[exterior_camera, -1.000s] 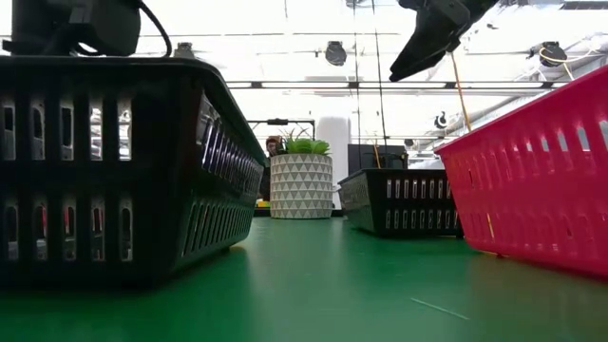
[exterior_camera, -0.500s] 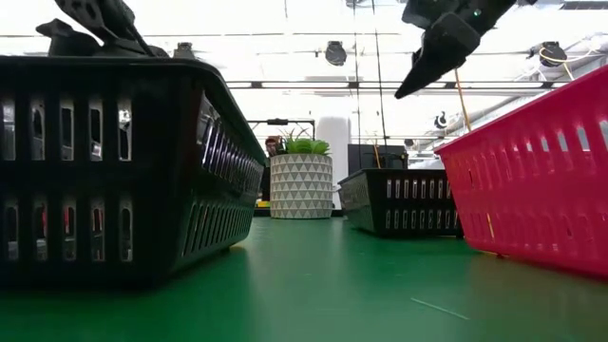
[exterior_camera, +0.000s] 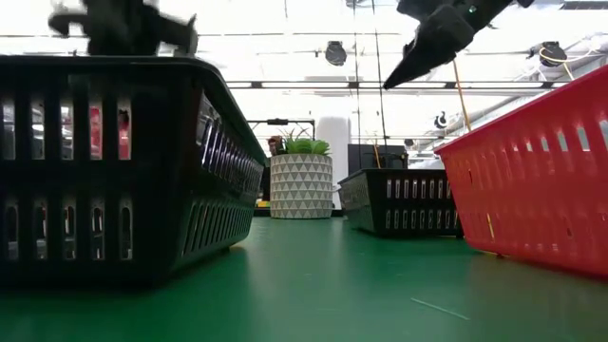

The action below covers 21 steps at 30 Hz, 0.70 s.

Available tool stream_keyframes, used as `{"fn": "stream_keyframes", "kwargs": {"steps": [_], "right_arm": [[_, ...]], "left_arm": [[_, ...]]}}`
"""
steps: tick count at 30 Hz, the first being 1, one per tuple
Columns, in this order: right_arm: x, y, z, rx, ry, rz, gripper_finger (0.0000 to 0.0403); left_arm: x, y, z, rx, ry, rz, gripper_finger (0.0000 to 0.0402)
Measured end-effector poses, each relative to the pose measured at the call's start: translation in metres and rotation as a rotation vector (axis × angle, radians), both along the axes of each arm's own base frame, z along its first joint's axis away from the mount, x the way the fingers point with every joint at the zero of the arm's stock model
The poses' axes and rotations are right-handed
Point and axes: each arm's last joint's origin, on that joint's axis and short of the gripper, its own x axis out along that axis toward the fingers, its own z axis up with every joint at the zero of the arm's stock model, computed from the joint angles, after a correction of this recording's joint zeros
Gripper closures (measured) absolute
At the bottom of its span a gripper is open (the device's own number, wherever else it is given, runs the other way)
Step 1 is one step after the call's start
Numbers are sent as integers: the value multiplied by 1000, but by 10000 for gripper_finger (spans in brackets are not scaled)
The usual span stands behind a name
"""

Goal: Stack baskets by color
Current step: Stack the top left red bin on the right red bin

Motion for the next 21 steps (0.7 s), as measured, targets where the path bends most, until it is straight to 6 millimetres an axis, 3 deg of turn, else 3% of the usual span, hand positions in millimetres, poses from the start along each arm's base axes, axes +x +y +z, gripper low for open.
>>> {"fn": "stream_keyframes", "kwargs": {"steps": [5, 9, 13, 21], "right_arm": [[8, 5, 11, 23, -143, 209, 94], [12, 11, 19, 75, -234, 332, 94], [20, 24, 17, 85, -253, 407, 94], [51, 60, 41, 34, -183, 586, 94]], "left_arm": [[11, -30, 45, 52, -166, -494, 400], [13, -35, 64, 143, -212, -811, 400], [16, -33, 67, 228, -222, -1094, 401], [48, -13, 46, 157, -247, -1271, 401]]}}
